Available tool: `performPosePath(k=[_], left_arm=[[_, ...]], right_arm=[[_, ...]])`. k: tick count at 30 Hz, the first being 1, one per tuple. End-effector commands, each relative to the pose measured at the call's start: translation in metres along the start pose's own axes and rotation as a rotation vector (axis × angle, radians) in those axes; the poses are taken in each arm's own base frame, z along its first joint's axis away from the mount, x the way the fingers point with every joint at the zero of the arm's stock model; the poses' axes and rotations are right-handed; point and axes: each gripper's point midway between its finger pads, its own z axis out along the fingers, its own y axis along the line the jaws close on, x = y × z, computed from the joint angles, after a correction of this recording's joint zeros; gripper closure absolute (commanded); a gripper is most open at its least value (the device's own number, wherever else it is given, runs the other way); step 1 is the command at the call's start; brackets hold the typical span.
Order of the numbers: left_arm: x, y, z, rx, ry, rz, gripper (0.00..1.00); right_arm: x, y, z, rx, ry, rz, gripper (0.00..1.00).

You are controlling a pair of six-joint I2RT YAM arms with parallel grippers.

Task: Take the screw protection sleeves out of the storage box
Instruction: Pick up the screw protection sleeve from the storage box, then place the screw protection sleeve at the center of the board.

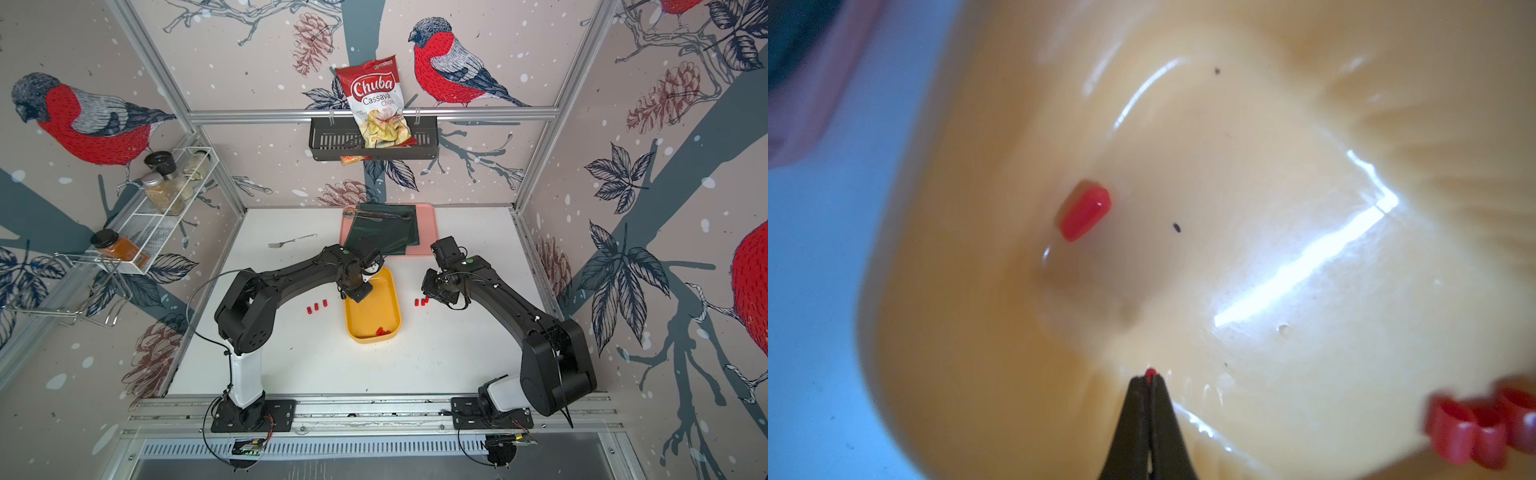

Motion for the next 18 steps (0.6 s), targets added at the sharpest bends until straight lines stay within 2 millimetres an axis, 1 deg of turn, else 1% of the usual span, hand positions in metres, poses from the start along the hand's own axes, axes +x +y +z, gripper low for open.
performPosePath(k=[1,3,5,6,7,8,10,11,13,16,18], left_arm=[[-0.013,0.009,-0.035,0.037,-0.093,-0.134,1.00],[-0.017,0.027,-0.060,0.039,-0.168,-0.257,1.00],[-0.013,0.049,-0.085,0.037,-0.242,-0.412,1.00],[-0.004,0.062,-0.095,0.043,-0.272,-0.497,1.00],[0.009,0.074,-0.100,0.057,-0.293,-0.588,1.00],[0.021,0.083,-0.101,0.070,-0.304,-0.660,1.00],[0.059,0.101,-0.094,0.059,-0.298,-0.790,1.00],[0.075,0.106,-0.089,0.040,-0.287,-0.822,1.00],[0.103,0.108,-0.075,0.026,-0.242,-0.862,1.00],[0.136,0.108,-0.054,-0.019,-0.160,-0.882,1.00],[0.146,0.109,-0.046,-0.031,-0.148,-0.895,1.00]], right_arm=[[-0.004,0.002,-0.002,0.005,-0.024,0.007,0.67],[-0.004,0.003,-0.003,0.005,-0.025,0.006,0.67],[-0.004,0.005,-0.002,0.004,-0.026,0.005,0.67],[-0.003,0.005,-0.002,0.005,-0.025,0.004,0.67],[-0.004,0.006,-0.003,0.006,-0.029,0.004,0.67],[-0.003,0.006,-0.003,0.004,-0.030,0.004,0.67],[-0.003,0.009,-0.002,0.000,-0.032,0.004,0.67],[-0.002,0.009,-0.002,0.000,-0.031,0.003,0.67],[-0.001,0.012,-0.001,-0.005,-0.031,0.002,0.67],[0.001,0.015,0.001,-0.004,-0.028,-0.005,0.67],[0.002,0.019,0.002,-0.006,-0.025,-0.009,0.67]])
